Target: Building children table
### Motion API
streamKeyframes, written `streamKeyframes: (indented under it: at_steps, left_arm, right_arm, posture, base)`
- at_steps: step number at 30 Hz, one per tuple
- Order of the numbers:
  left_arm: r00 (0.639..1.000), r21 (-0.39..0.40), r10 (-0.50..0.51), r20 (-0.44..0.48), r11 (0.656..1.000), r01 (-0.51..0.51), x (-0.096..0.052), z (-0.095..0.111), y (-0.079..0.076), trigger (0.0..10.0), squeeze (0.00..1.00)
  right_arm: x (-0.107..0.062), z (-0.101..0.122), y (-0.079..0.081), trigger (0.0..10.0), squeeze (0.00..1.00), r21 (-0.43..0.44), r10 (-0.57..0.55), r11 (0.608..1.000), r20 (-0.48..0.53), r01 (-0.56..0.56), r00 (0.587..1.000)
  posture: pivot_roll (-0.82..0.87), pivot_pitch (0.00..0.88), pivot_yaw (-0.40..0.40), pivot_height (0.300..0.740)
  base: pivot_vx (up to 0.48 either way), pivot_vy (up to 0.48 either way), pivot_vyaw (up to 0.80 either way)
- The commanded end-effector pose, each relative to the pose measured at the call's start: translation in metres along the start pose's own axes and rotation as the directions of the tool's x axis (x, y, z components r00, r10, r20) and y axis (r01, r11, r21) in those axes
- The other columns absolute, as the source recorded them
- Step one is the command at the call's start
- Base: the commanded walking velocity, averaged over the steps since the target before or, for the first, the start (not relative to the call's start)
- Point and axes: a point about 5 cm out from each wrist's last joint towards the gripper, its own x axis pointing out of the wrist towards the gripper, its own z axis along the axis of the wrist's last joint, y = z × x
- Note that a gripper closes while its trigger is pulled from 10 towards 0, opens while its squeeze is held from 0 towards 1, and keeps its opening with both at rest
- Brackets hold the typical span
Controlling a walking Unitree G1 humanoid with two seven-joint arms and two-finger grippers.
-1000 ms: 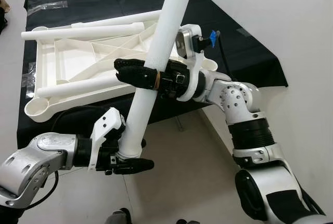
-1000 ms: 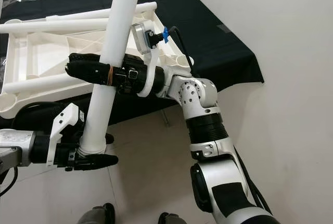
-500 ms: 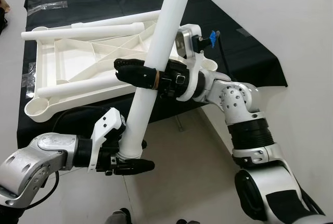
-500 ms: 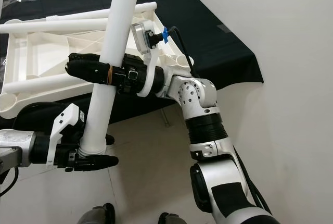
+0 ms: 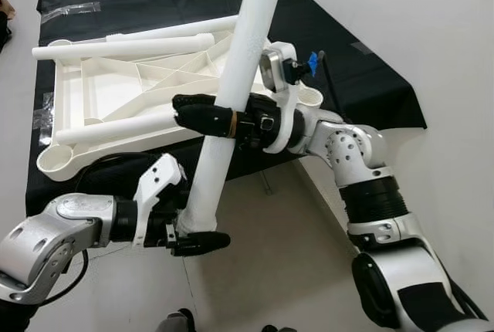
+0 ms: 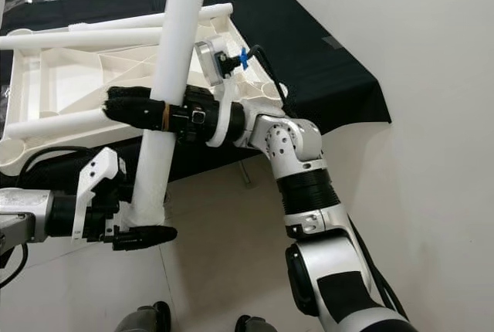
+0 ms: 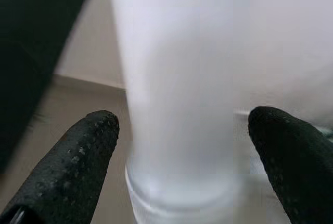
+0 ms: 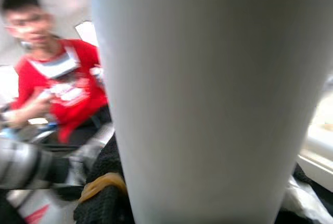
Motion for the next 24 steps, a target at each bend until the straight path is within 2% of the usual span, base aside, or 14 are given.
streamKeyframes:
  at_steps: [1, 9, 11, 12, 13, 14, 15, 16, 17, 18, 21, 22, 23, 24]
  left_arm:
    - [1.000, 0.021, 0.024, 0.019, 0.999, -0.024, -0.001, 0.005, -0.001, 10.0, 0.00]
    - [0.978, 0.064, 0.194, 0.080, 0.978, -0.199, -0.014, 0.017, 0.016, 10.0, 0.00]
    - [0.951, 0.092, 0.296, 0.091, 0.948, -0.304, -0.023, 0.018, 0.024, 10.0, 0.00]
    - [0.951, 0.092, 0.296, 0.091, 0.948, -0.304, -0.023, 0.018, 0.024, 10.0, 0.00]
    - [0.931, 0.091, 0.349, 0.108, 0.929, -0.358, -0.026, 0.019, 0.027, 10.0, 0.00]
    - [0.931, 0.091, 0.349, 0.108, 0.929, -0.358, -0.026, 0.019, 0.027, 10.0, 0.00]
    - [0.881, 0.088, 0.446, 0.157, 0.882, -0.462, -0.030, 0.022, 0.031, 10.0, 0.00]
    - [0.864, 0.075, 0.471, 0.179, 0.869, -0.490, -0.030, 0.024, 0.031, 10.0, 0.00]
    - [0.864, 0.075, 0.471, 0.179, 0.869, -0.490, -0.030, 0.024, 0.031, 10.0, 0.00]
    - [0.831, 0.070, 0.520, 0.200, 0.838, -0.541, -0.030, 0.026, 0.033, 10.0, 0.00]
    - [0.731, 0.035, 0.604, 0.316, 0.763, -0.645, -0.026, 0.037, 0.032, 10.0, 0.00]
    - [0.731, 0.035, 0.604, 0.316, 0.763, -0.645, -0.026, 0.037, 0.032, 10.0, 0.00]
    - [0.693, -0.017, 0.632, 0.347, 0.743, -0.669, -0.019, 0.039, 0.028, 10.0, 0.00]
    - [0.693, -0.017, 0.632, 0.347, 0.743, -0.669, -0.019, 0.039, 0.028, 10.0, 0.00]
  right_arm:
    - [-0.005, 0.004, -0.005, 0.0, 0.00, -0.042, -0.056, 0.998, 0.000, 0.056, 0.998]
    - [-0.035, 0.008, -0.024, 0.0, 0.00, -0.140, -0.251, 0.960, -0.036, 0.244, 0.967]
    - [-0.058, 0.012, -0.035, 0.0, 0.00, -0.241, -0.424, 0.884, -0.054, 0.400, 0.904]
    - [-0.058, 0.012, -0.035, 0.0, 0.00, -0.241, -0.424, 0.884, -0.054, 0.400, 0.904]
    - [-0.070, 0.017, -0.041, 0.0, 0.00, -0.302, -0.542, 0.805, -0.026, 0.510, 0.840]
    - [-0.070, 0.017, -0.041, 0.0, 0.00, -0.302, -0.542, 0.805, -0.026, 0.510, 0.840]
    - [-0.092, 0.029, -0.049, 0.0, 0.00, -0.377, -0.711, 0.629, 0.074, 0.680, 0.699]
    - [-0.098, 0.033, -0.050, 0.0, 0.00, -0.390, -0.752, 0.566, 0.115, 0.726, 0.648]
    - [-0.098, 0.033, -0.050, 0.0, 0.00, -0.390, -0.752, 0.566, 0.115, 0.726, 0.648]
    - [-0.102, 0.035, -0.050, 0.0, 0.00, -0.383, -0.778, 0.522, 0.151, 0.762, 0.609]
    - [-0.114, 0.044, -0.050, 0.0, 0.00, -0.416, -0.847, 0.317, 0.281, 0.852, 0.452]
    - [-0.114, 0.044, -0.050, 0.0, 0.00, -0.416, -0.847, 0.317, 0.281, 0.852, 0.452]
    - [-0.114, 0.042, -0.046, 10.0, 0.00, -0.392, -0.844, 0.279, 0.336, 0.877, 0.419]
    - [-0.114, 0.042, -0.046, 10.0, 0.00, -0.392, -0.844, 0.279, 0.336, 0.877, 0.419]
  posture:
    - [0.06, 0.166, -0.048, 0.740]
    - [0.06, 0.152, -0.051, 0.740]
    - [0.06, 0.144, -0.052, 0.740]
    - [0.06, 0.144, -0.052, 0.740]
    - [0.06, 0.142, -0.052, 0.740]
    - [0.06, 0.142, -0.052, 0.740]
    - [0.06, 0.140, -0.056, 0.740]
    - [0.06, 0.140, -0.056, 0.740]
    - [0.06, 0.140, -0.056, 0.740]
    - [0.06, 0.140, -0.056, 0.740]
    - [0.06, 0.141, -0.056, 0.740]
    - [0.06, 0.141, -0.056, 0.740]
    - [0.06, 0.145, -0.056, 0.740]
    - [0.06, 0.145, -0.056, 0.740]
  base:
    - [0.000, 0.000, 0.00]
    - [0.000, 0.000, 0.00]
    - [0.000, 0.000, 0.00]
    - [0.000, 0.000, 0.00]
    - [0.000, 0.000, 0.00]
    - [0.000, 0.000, 0.00]
    - [0.000, 0.000, 0.00]
    - [0.000, 0.000, 0.00]
    - [0.000, 0.000, 0.00]
    - [0.000, 0.000, 0.00]
    - [0.000, 0.000, 0.00]
    - [0.000, 0.000, 0.00]
    - [0.000, 0.000, 0.00]
    - [0.000, 0.000, 0.00]
